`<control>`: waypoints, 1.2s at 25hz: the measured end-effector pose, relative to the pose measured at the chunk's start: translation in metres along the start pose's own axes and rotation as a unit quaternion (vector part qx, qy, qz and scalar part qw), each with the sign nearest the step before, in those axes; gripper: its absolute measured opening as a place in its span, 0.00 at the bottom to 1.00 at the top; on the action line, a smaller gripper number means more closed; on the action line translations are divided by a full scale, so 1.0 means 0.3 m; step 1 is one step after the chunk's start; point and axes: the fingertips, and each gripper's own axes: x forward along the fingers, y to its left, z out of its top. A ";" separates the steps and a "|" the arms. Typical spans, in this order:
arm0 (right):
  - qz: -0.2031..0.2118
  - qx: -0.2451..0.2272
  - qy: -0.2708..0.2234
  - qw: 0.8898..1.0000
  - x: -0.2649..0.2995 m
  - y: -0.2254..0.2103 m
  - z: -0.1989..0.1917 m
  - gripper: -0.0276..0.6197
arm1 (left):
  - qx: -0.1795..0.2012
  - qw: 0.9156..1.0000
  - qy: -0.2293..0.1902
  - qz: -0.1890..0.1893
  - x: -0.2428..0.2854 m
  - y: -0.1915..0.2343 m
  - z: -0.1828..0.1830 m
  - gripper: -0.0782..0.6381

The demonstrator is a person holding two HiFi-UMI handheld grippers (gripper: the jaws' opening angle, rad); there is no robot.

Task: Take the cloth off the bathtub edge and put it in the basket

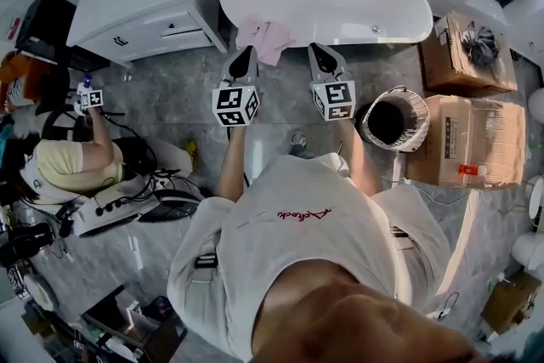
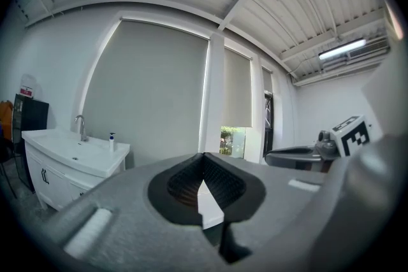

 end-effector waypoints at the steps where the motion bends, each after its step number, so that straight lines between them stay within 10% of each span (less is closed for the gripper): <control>1: 0.001 0.000 0.000 1.000 0.026 -0.025 0.005 0.05 | 0.000 1.000 -0.001 0.001 0.034 0.007 0.008 0.11; 30: 0.020 0.013 0.026 0.999 0.446 -0.304 -0.066 0.05 | -0.012 0.999 0.022 0.026 0.496 0.183 -0.016 0.11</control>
